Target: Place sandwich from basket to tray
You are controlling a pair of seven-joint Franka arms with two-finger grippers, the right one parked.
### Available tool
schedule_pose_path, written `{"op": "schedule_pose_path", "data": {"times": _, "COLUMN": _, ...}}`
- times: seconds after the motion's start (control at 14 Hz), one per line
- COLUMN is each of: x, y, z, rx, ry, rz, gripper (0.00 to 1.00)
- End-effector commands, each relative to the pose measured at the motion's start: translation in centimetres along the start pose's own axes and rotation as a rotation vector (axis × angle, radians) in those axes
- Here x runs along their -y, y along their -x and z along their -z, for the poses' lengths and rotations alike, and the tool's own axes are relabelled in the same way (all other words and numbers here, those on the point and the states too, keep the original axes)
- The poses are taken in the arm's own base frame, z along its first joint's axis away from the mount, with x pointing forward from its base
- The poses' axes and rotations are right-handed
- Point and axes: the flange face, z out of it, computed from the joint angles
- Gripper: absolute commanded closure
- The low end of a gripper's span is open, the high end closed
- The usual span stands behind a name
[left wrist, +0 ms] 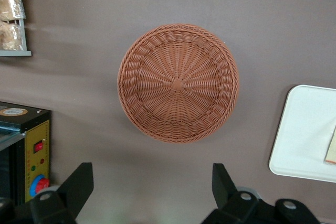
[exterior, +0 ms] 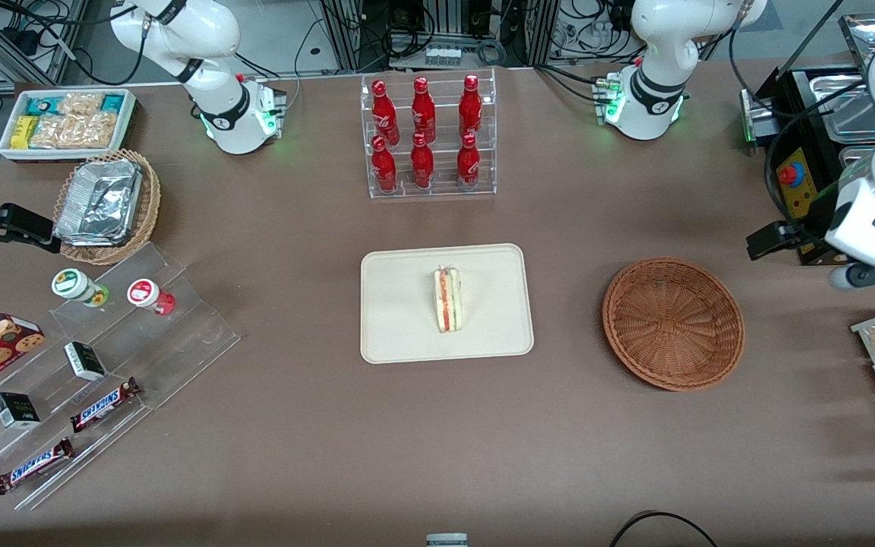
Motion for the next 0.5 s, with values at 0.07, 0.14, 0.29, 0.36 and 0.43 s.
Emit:
{"op": "schedule_pose_path", "data": {"times": 0.07, "x": 0.3, "y": 2.1, "z": 1.4, "rx": 0.005, "ry": -0.005, "rz": -0.063, "gripper": 0.00}}
{"op": "schedule_pose_path", "data": {"times": 0.14, "x": 1.0, "y": 2.1, "z": 1.7, "rx": -0.001, "ry": -0.004, "rz": -0.054, "gripper": 0.00}}
{"op": "schedule_pose_path", "data": {"times": 0.29, "x": 0.9, "y": 2.4, "z": 2.1, "rx": 0.000, "ry": -0.001, "rz": -0.059, "gripper": 0.00}}
{"op": "schedule_pose_path", "data": {"times": 0.36, "x": 1.1, "y": 2.7, "z": 2.5, "rx": 0.002, "ry": 0.000, "rz": -0.079, "gripper": 0.00}}
{"op": "schedule_pose_path", "data": {"times": 0.43, "x": 1.1, "y": 3.1, "z": 2.7, "rx": 0.003, "ry": -0.001, "rz": -0.106, "gripper": 0.00}}
